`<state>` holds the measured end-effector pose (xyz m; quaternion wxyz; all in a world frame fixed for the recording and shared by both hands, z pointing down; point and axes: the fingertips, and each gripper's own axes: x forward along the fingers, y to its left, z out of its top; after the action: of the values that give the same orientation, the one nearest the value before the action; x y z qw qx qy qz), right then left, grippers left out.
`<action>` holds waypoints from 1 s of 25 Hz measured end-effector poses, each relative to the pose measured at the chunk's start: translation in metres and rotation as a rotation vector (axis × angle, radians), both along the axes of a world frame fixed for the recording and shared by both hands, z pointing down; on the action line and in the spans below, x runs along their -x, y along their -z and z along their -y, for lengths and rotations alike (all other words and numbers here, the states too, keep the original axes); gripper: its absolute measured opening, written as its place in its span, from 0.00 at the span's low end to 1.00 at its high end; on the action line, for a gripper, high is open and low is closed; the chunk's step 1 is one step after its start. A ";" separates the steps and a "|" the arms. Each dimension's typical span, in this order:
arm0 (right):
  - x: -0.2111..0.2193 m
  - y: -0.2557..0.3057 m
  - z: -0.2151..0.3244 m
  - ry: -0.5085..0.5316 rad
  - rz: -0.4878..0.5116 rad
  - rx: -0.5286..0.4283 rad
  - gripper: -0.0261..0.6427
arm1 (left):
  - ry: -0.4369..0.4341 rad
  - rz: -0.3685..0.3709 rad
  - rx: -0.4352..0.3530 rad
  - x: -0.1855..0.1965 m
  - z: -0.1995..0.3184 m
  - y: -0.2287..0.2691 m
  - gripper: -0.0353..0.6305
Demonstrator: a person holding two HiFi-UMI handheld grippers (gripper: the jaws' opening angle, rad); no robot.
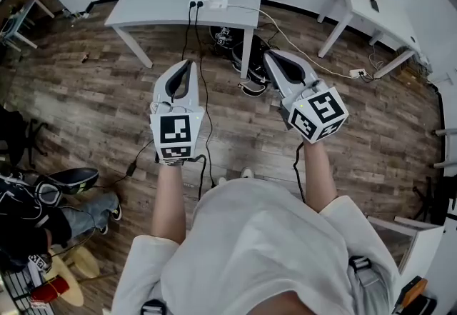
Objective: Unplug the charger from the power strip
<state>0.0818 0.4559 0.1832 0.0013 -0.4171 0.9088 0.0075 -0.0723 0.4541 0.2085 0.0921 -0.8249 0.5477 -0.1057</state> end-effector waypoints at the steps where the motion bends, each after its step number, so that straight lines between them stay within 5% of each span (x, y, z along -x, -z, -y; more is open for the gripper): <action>1: -0.003 -0.001 0.001 0.001 -0.006 0.000 0.04 | 0.003 0.000 0.002 -0.002 0.001 -0.001 0.06; 11: -0.038 -0.010 0.009 0.016 -0.001 0.005 0.04 | 0.067 -0.006 0.024 -0.022 0.005 -0.015 0.06; 25: -0.029 -0.024 0.057 0.069 -0.035 0.018 0.04 | 0.087 -0.005 0.046 -0.030 0.053 -0.028 0.06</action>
<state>0.1104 0.3986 0.2073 -0.0181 -0.3854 0.9225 0.0066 -0.0427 0.4016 0.2367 0.0670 -0.8026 0.5805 -0.1202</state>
